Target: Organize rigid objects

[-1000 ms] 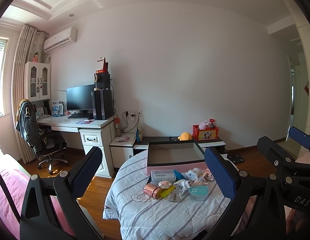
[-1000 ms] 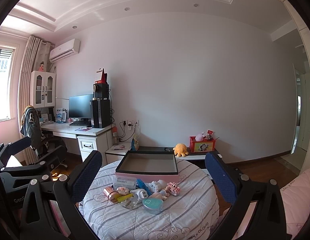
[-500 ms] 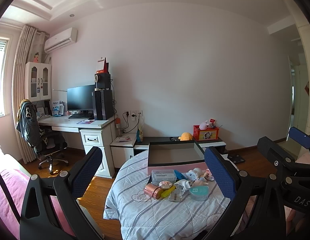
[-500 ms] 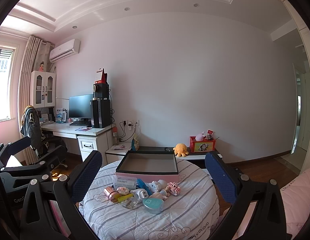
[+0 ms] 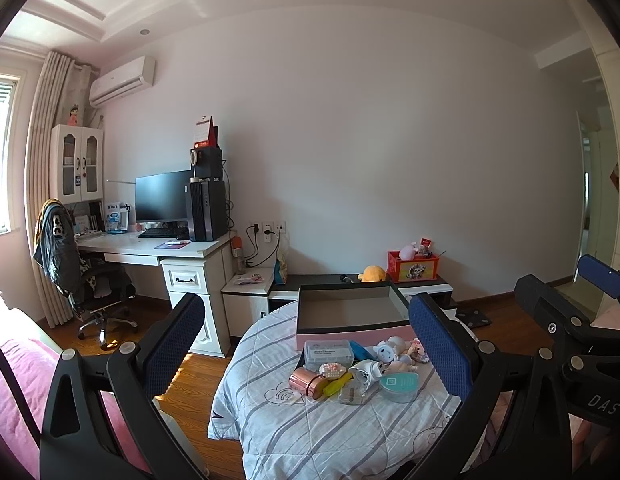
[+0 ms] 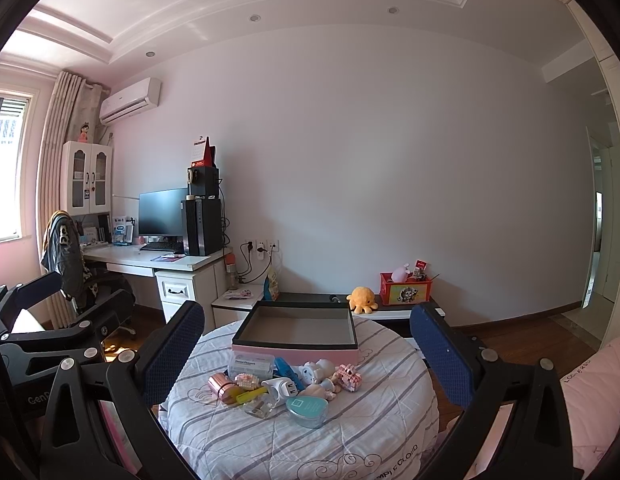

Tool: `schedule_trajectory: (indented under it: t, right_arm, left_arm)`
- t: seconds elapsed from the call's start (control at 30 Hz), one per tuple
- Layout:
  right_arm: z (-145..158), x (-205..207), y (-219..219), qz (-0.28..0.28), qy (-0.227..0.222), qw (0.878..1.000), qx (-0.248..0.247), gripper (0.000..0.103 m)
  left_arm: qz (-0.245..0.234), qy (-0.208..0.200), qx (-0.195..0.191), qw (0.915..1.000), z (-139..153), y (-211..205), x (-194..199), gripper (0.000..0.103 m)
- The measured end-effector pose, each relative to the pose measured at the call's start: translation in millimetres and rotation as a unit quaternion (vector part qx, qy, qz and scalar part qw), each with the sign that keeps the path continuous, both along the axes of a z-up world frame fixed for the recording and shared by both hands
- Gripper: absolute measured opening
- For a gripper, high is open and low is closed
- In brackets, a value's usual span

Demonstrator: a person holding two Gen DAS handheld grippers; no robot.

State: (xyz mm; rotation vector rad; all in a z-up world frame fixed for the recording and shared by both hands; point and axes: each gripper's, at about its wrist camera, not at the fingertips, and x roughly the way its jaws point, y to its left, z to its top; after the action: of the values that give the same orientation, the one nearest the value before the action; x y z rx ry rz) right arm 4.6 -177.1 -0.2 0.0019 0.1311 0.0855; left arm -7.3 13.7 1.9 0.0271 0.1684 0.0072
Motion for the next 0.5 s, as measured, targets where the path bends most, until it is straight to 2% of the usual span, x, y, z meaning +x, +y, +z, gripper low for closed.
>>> schedule_trajectory:
  t: [0.5]
  right_arm:
    - [0.3, -2.7, 4.3, 0.0, 0.001, 1.0, -0.001, 0.103]
  left_arm:
    - [-0.001, 0.0, 0.0, 1.0, 0.8, 1.1, -0.2, 0.103]
